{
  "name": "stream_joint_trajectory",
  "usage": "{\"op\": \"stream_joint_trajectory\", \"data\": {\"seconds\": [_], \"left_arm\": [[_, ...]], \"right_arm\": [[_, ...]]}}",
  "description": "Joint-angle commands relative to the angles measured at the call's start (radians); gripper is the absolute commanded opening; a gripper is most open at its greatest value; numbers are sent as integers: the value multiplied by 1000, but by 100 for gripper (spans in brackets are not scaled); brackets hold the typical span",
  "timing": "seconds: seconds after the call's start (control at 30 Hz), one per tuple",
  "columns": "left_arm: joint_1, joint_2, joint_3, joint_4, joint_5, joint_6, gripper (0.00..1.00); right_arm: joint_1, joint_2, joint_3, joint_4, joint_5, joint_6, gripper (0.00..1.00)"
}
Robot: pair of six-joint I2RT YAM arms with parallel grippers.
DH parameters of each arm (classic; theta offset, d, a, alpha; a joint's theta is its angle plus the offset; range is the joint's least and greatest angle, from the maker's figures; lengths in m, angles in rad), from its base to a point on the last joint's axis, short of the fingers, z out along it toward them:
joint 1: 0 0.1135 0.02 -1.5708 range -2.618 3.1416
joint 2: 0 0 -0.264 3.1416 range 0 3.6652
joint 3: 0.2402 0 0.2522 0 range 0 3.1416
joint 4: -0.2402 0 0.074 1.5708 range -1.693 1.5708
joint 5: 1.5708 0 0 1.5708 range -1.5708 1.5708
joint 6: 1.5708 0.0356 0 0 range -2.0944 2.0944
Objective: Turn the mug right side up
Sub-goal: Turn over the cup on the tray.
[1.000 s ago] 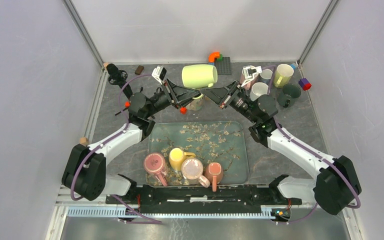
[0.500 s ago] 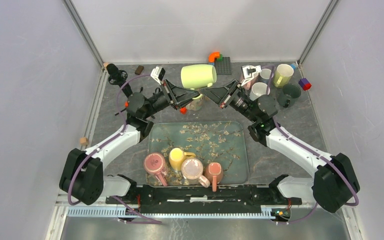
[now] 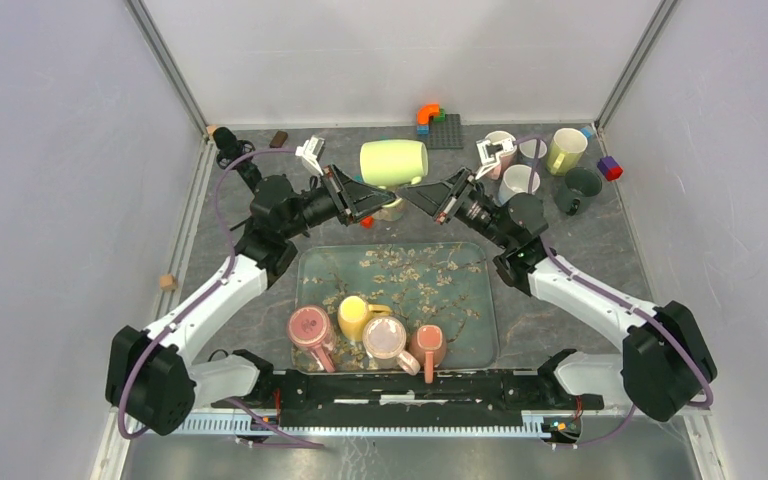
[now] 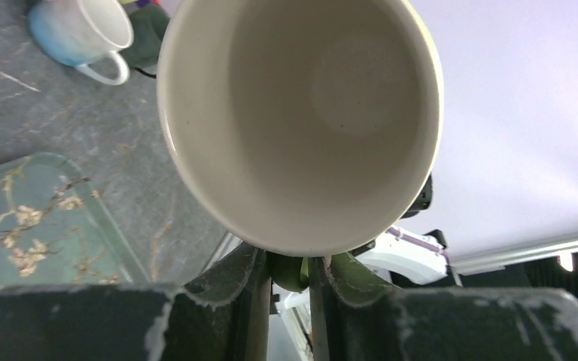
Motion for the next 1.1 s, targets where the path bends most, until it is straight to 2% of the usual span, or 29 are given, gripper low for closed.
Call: {"op": "stream_joint_trajectory", "data": {"seconds": [0.0,0.13,0.23,0.47,0.73,0.83,1.07], "left_arm": [[3,-81,123,-126,-43,172,2],[4,-93,156,-254,-86,261,2],[2,-92,165,-278,-103,284,2],[3,-78,180,-293,-109,310,2],[4,-71,197,-292,-58,303,2],[4,-83,199,-291,-48,289,2],[6,-98,189,-212,-14,222,22]], "right_arm": [[-14,34,-20,-60,4,-107,17],[-13,55,-9,-73,1,-112,26],[-13,75,3,-87,-3,-112,31],[-13,110,31,-106,-5,-119,31],[-13,138,41,-79,-21,-81,0],[-13,150,54,-79,-32,-68,0],[-13,174,47,-27,-48,-13,0]]}}
